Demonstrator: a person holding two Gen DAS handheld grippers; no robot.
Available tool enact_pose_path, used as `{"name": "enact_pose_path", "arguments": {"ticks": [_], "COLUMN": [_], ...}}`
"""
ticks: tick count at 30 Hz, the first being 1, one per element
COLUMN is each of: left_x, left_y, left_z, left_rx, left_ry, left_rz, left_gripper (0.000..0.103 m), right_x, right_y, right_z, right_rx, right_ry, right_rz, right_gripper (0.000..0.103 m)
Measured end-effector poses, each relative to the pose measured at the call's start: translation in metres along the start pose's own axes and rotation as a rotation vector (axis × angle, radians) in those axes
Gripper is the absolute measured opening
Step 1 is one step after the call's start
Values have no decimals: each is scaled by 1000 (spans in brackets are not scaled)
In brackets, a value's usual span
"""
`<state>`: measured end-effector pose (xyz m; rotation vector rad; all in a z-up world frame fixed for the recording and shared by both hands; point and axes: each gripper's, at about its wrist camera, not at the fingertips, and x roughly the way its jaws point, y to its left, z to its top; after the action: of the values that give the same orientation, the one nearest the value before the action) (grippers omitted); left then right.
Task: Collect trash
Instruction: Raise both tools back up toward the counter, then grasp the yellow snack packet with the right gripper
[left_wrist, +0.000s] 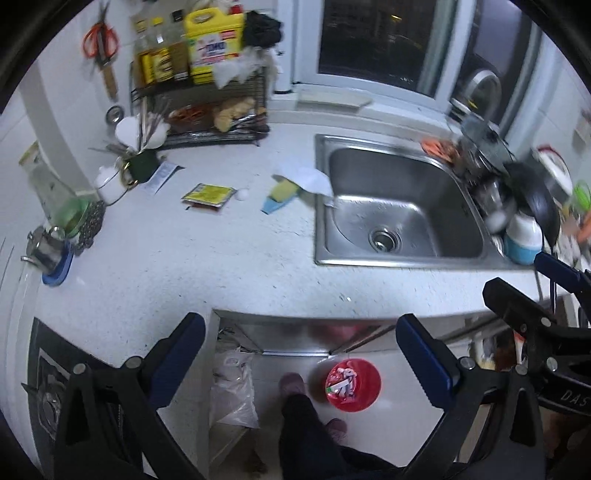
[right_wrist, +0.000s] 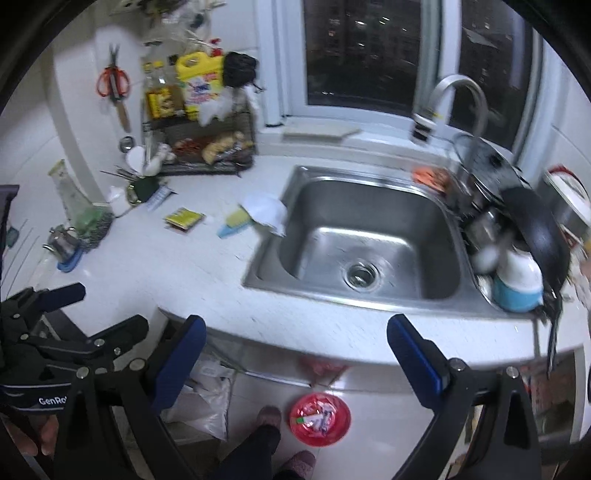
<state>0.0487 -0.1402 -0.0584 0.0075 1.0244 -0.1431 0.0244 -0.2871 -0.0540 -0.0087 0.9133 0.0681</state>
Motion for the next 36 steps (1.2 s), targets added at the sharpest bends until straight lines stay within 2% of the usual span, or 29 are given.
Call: {"name": "enact_pose_path", "arguments": {"ticks": [5,11,18,23,27,36], "left_x": [16,48,95,124,151,206], "left_y": [29,70,142,187,223,266], "left_z": [29,81,123,125,117,98], "left_rx": [-41,-78,-178,-232,-303,-388], "left_ry": [-3,-12,38,91,164,297], "left_rz": [29,44,81,119,134,156], "left_gripper": [102,102,102,102,102,102], "right_x": [31,76,140,186,224,298], "right_y": [20,47,90,127,158,207], "right_z": [36,89,143,156,159,157], "right_rx": [-53,-92,-169,-253,-334,-456], "right_ry": [4,22,73,145,216,356], "right_rz": [40,57,104,156,182,226], "right_gripper": [98,98,98,98,98,98]}}
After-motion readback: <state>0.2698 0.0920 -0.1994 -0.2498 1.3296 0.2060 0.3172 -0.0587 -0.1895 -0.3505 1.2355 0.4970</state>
